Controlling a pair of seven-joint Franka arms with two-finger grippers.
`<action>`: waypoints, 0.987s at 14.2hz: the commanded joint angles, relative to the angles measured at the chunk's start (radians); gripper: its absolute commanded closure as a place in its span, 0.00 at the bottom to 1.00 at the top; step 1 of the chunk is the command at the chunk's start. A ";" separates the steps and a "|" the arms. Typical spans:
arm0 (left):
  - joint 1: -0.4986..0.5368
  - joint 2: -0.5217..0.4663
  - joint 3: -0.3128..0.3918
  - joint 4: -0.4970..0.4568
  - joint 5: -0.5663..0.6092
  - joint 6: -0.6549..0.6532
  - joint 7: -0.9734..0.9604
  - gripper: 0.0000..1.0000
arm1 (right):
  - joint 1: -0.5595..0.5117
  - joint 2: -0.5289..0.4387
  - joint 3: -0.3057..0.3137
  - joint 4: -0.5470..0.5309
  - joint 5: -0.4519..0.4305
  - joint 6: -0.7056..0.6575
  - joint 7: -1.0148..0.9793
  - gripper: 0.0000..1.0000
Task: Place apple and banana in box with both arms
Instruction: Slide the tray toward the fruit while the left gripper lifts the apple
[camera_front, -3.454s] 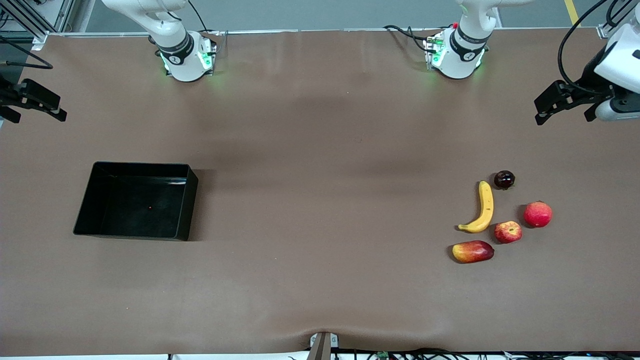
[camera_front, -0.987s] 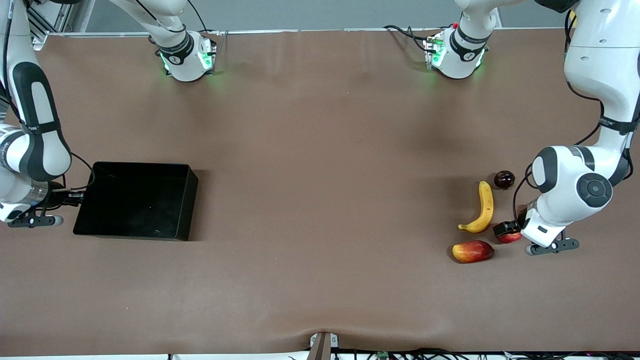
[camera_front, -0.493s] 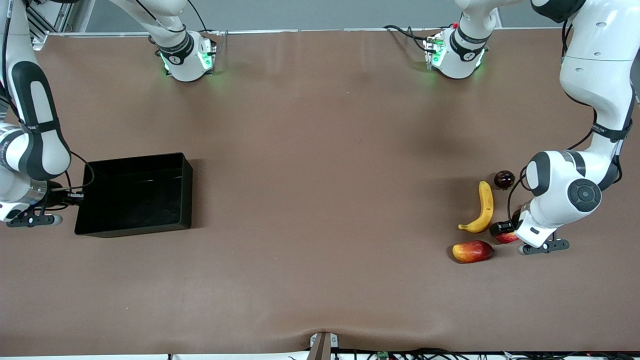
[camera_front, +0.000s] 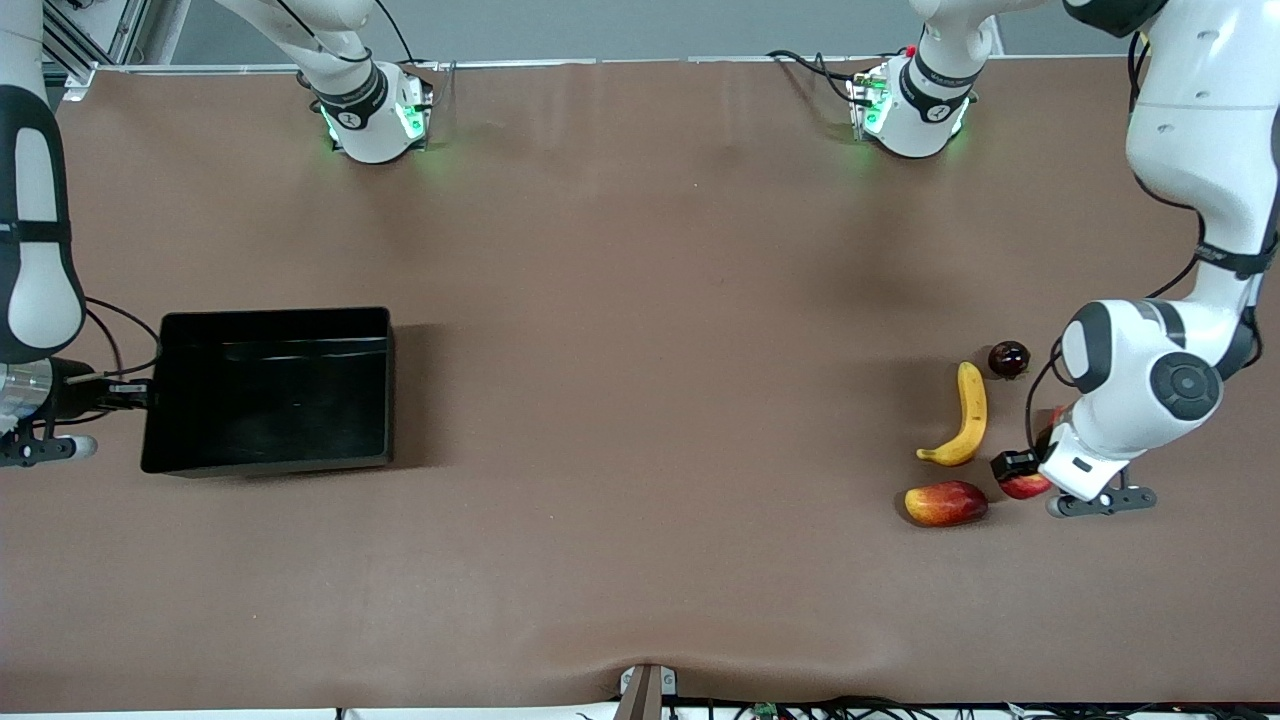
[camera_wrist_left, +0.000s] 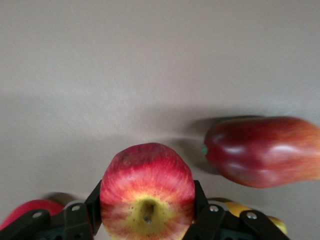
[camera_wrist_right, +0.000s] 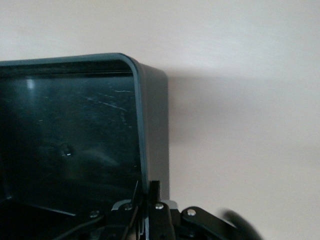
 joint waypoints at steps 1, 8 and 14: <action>-0.025 -0.122 -0.022 0.036 0.023 -0.170 0.003 1.00 | 0.096 -0.024 0.002 0.026 0.090 -0.076 0.128 1.00; -0.023 -0.194 -0.168 0.213 0.010 -0.490 -0.035 1.00 | 0.433 -0.034 0.001 0.023 0.167 -0.007 0.579 1.00; -0.023 -0.309 -0.200 0.213 -0.069 -0.594 -0.037 1.00 | 0.627 0.011 0.001 0.022 0.258 0.142 0.807 1.00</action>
